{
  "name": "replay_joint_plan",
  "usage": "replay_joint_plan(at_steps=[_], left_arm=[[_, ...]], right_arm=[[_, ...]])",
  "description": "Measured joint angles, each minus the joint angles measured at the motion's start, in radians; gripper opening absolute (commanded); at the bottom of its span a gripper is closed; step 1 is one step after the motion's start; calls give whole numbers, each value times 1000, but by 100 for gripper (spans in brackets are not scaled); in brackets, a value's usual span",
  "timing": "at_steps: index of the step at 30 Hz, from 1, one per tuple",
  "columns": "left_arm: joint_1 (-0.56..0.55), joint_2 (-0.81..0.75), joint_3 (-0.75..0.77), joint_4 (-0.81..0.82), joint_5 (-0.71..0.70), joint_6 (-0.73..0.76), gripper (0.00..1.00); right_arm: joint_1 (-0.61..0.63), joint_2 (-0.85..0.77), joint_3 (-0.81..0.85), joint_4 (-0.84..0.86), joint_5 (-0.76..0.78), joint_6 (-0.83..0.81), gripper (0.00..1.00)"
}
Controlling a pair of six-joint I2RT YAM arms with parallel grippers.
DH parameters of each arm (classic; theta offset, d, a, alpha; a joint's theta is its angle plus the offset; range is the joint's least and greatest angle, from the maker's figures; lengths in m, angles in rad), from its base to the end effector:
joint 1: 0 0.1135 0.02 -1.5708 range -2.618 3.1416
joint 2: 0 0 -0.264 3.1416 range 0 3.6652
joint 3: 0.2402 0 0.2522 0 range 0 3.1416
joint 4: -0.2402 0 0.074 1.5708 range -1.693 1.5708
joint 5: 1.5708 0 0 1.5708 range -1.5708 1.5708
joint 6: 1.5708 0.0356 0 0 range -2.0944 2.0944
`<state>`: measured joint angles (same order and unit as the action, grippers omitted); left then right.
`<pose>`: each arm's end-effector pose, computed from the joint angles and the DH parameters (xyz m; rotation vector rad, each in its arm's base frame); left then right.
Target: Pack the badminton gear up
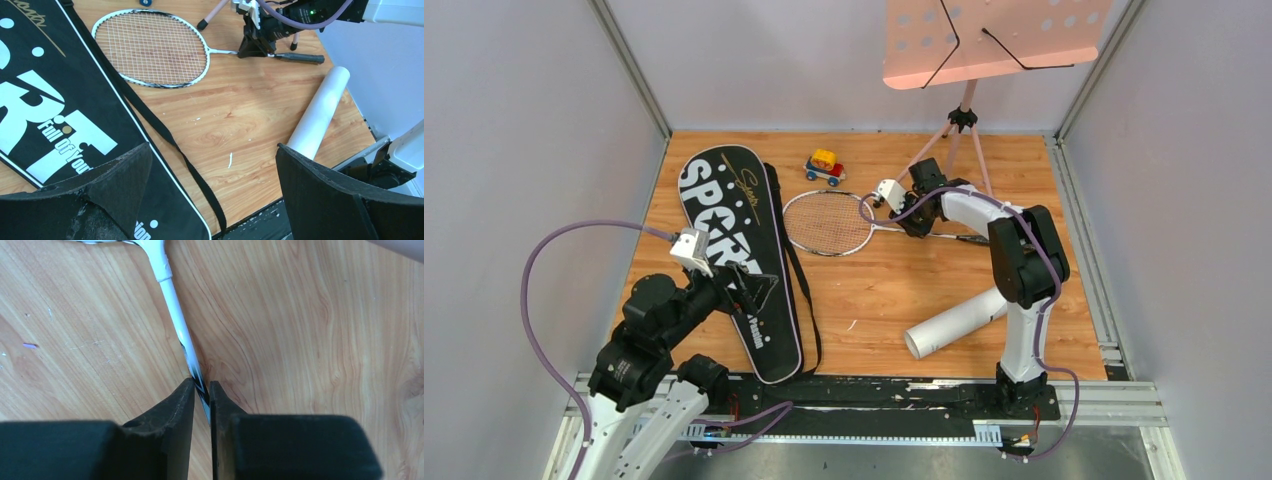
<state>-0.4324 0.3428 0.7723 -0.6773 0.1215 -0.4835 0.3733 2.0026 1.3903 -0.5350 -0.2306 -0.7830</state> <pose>0.0664 -0.0354 0.3320 0.0410 1.8829 -0.7501 0.3789 0.1571 0.1625 -1.5180 2.2044 0.1864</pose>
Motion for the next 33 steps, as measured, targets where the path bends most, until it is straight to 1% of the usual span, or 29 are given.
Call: replay_joint_plan(at_steps=[4,8,9,17,27,33], left_arm=[[0,-5,0,0,0,0,100],[0,-5,0,-1,-2,0,100],[0,-5,0,-1,-4,0,100],[0,-16,0,-4,-35,-2,100],[0,-36,0,-4,-51,-2,100],[0,-37,0,-4,-64,-8,100]], right_arm=[[-2,1,0,-1,-8,-15,10],[-2,1,0,-1,-13,-35,1],[-2,0,0,-1,-14,-40,0],[30,-15,-2,-5,34,-58,0],[85,-160,-3,-27,84,-68,0],[121,-200,-3,-78,84,-55,0]])
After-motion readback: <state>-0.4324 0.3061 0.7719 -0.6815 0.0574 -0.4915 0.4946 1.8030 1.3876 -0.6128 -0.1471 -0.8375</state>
